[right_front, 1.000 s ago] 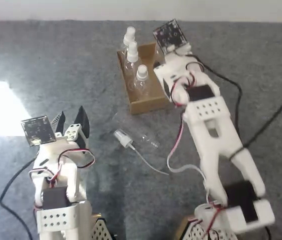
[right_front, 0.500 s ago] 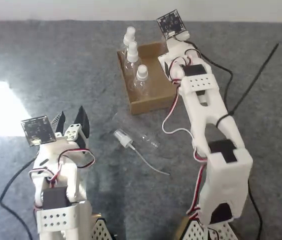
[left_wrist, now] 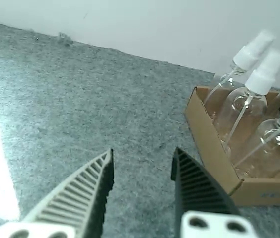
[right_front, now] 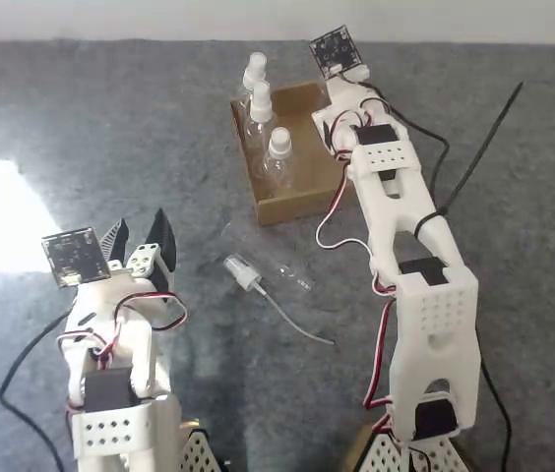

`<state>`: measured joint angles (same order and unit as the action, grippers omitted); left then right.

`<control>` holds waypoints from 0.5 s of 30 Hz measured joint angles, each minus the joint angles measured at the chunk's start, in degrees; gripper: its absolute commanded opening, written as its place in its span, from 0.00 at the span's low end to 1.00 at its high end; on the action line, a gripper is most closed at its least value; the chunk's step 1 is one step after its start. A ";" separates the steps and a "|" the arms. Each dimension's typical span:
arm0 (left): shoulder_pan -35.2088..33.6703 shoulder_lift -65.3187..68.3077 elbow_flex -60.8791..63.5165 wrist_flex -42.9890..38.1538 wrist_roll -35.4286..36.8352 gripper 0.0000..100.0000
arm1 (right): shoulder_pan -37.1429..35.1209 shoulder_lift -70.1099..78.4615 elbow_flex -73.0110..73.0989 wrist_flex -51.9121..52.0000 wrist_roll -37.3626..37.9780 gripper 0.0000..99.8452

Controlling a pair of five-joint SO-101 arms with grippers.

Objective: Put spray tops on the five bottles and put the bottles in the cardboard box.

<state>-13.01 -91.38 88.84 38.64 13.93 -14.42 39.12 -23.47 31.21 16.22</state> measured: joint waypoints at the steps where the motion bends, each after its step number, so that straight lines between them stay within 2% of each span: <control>1: 0.00 0.00 0.00 0.00 0.00 0.18 | 0.00 0.00 0.00 0.00 0.00 0.07; 15: 0.00 0.00 0.00 0.00 0.00 0.18 | 0.00 2.73 -0.35 0.00 0.00 0.07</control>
<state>-13.01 -91.38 88.84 38.64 13.93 -14.42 41.85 -23.82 31.21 16.22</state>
